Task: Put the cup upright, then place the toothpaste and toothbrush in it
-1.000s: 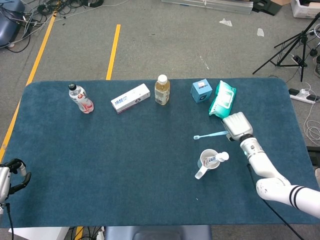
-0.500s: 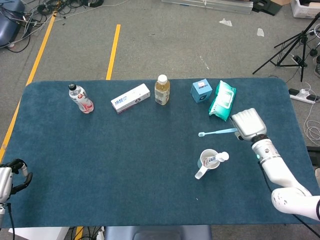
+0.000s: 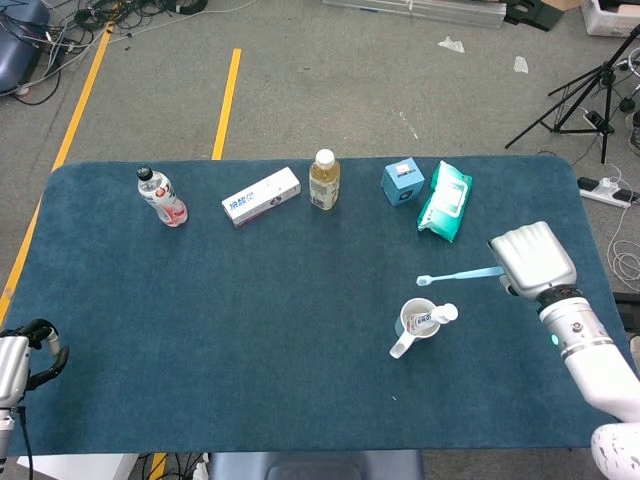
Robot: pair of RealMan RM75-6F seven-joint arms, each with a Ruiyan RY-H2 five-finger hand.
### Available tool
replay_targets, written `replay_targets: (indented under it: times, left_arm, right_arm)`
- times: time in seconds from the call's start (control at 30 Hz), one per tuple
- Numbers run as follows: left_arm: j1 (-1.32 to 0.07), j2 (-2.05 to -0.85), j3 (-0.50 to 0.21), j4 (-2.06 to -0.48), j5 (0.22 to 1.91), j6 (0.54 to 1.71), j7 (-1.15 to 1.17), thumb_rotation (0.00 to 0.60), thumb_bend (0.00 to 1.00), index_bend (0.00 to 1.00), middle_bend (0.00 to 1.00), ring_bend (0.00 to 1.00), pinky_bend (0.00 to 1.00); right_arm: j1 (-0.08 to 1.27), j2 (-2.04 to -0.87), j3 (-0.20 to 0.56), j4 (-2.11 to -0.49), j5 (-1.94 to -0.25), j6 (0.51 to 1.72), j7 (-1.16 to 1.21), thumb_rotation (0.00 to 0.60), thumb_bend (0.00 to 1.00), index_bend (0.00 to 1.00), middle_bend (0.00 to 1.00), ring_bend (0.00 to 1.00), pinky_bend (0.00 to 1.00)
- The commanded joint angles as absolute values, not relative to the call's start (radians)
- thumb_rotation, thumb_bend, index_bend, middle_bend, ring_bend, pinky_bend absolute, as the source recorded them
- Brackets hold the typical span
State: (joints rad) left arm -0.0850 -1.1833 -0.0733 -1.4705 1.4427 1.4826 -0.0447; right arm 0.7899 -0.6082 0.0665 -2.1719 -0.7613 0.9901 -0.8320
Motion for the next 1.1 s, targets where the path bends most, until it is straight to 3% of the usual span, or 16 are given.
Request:
replay_targets:
  times: [0.03,0.33,1.1]
  left_arm:
    - [-0.084,-1.183,-0.072,-1.472,1.445,1.486,-0.043,0.600,0.36,0.57,0.46,0.54,0.52]
    - [-0.081,-1.183,-0.072,-1.476,1.447,1.490,-0.040,0.600,0.36,0.57,0.46,0.54,0.52]
    - [-0.076,-1.176,-0.072,-1.479,1.452,1.500,-0.055,0.600,0.36,0.57,0.46,0.54,0.52]
  right_arm:
    - [0.798,-0.547,0.051,-2.235,-0.746,0.976,-0.875,0.600,0.22,0.59,1.00,1.00,1.00]
    - [0.836,-0.519,0.022,-2.299,-0.678,0.966,-0.998,0.600,0.23,0.59,1.00,1.00,1.00]
    - [1.023,-0.666,-0.032,-2.329,-0.403,1.063,-1.262,0.600,0.23,0.59,1.00,1.00,1.00]
